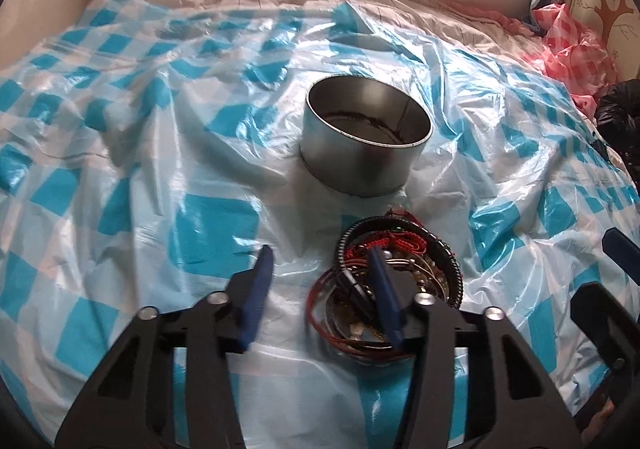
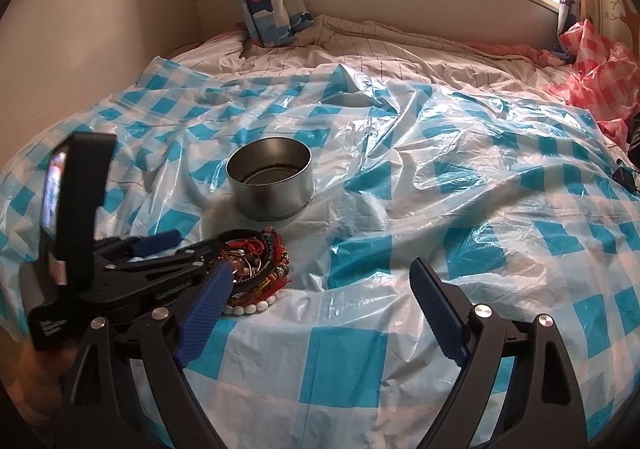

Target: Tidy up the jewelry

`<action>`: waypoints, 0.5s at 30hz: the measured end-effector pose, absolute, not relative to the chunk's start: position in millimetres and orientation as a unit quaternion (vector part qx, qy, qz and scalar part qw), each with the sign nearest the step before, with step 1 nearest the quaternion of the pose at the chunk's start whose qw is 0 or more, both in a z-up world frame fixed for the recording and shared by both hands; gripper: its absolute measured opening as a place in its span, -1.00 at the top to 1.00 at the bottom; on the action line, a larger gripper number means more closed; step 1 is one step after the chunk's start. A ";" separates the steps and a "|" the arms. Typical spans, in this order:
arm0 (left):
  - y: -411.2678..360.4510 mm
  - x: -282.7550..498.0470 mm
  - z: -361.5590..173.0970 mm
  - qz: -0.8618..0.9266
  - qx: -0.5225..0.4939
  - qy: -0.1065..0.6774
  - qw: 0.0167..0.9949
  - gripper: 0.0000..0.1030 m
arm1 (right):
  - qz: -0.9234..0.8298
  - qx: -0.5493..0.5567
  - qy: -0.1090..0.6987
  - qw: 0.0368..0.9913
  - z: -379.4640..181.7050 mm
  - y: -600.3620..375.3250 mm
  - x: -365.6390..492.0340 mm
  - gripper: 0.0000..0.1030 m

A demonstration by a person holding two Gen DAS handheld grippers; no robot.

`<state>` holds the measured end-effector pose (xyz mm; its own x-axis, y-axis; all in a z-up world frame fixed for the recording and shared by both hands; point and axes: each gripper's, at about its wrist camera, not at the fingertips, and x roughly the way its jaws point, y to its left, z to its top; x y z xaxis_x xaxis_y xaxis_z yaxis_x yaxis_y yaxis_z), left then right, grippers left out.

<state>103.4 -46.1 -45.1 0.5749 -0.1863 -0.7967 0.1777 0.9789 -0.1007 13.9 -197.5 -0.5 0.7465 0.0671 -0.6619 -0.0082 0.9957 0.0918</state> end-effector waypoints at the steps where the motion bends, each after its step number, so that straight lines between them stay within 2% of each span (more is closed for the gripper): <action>1: -46.9 103.7 -46.1 -0.104 -0.005 0.449 0.887 0.28 | 0.020 0.044 0.356 0.933 -0.5 -198.4 14.0 -0.71; 5: -48.9 103.8 -48.4 -0.112 -0.005 0.451 0.886 0.64 | 0.020 0.054 0.356 0.933 -0.5 -202.0 15.4 -0.72; 7: -49.9 103.2 -48.3 -0.113 -0.002 0.450 0.886 0.75 | 0.020 0.054 0.355 0.933 -0.3 -202.3 15.2 -0.74; 11: -43.8 102.7 -46.7 -0.117 -0.014 0.449 0.886 0.85 | 0.019 0.056 0.356 0.933 -0.1 -202.8 15.8 -0.74; 15: -37.2 101.0 -42.9 -0.120 -0.027 0.442 0.888 0.87 | 0.018 0.057 0.356 0.933 -0.3 -204.2 15.5 -0.75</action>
